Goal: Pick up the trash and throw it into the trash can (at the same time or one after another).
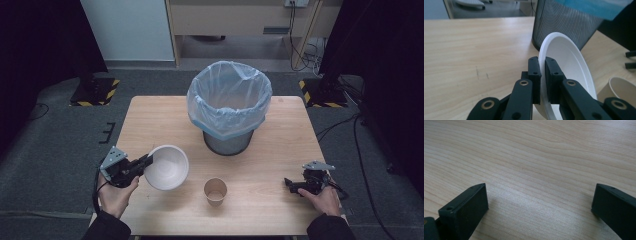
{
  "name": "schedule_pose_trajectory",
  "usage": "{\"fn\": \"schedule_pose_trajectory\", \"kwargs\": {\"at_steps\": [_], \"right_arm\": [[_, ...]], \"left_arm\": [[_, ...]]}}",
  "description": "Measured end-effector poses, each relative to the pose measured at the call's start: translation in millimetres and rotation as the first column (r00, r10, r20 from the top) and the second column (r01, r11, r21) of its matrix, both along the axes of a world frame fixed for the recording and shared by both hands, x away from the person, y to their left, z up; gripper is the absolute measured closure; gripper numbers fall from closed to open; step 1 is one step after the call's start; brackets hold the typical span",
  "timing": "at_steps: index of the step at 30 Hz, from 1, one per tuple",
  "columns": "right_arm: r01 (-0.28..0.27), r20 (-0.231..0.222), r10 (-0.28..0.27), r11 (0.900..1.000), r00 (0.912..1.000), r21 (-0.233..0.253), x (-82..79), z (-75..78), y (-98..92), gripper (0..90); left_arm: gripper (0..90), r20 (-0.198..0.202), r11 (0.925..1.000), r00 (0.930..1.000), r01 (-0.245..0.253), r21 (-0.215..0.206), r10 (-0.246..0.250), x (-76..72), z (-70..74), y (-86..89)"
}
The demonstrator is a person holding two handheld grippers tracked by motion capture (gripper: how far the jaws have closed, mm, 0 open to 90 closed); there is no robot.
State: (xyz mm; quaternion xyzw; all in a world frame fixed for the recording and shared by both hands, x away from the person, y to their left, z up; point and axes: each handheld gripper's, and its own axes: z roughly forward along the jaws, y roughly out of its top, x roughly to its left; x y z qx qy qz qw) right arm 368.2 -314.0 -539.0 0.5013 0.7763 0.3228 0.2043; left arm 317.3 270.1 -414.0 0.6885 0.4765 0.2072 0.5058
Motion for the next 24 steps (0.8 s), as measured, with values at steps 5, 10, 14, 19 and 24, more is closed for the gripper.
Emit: {"fn": "schedule_pose_trajectory", "kwargs": {"at_steps": [5,10,14,19,24], "right_arm": [[0.0,0.0,0.0,1.0,1.0,0.0,0.0,0.0,0.0,0.8],[0.0,-0.001,0.0,1.0,1.0,0.001,-0.1,0.0,0.1,0.8],[0.0,0.0,0.0,1.0,1.0,0.0,0.0,0.0,0.0,0.8],[0.0,0.0,0.0,1.0,1.0,0.0,0.0,0.0,0.0,0.8],[0.0,0.0,0.0,1.0,1.0,0.0,0.0,0.0,0.0,0.8]], "left_arm": [[83.6,0.037,0.9997,0.9991,-0.02,-0.016,0.021,-1.2,9.7,6.3],[83.6,0.089,0.999,0.9952,-0.038,-0.023,0.039,-1.0,24.5,10.9],[83.6,0.138,0.9986,0.9892,-0.046,-0.028,0.049,0.5,39.5,11.2],[83.6,0.185,0.9977,0.9808,-0.055,-0.04,0.062,3.1,54.7,11.9],[83.6,0.219,0.9962,0.9726,-0.067,-0.057,0.078,6.2,67.2,14.0]]}}
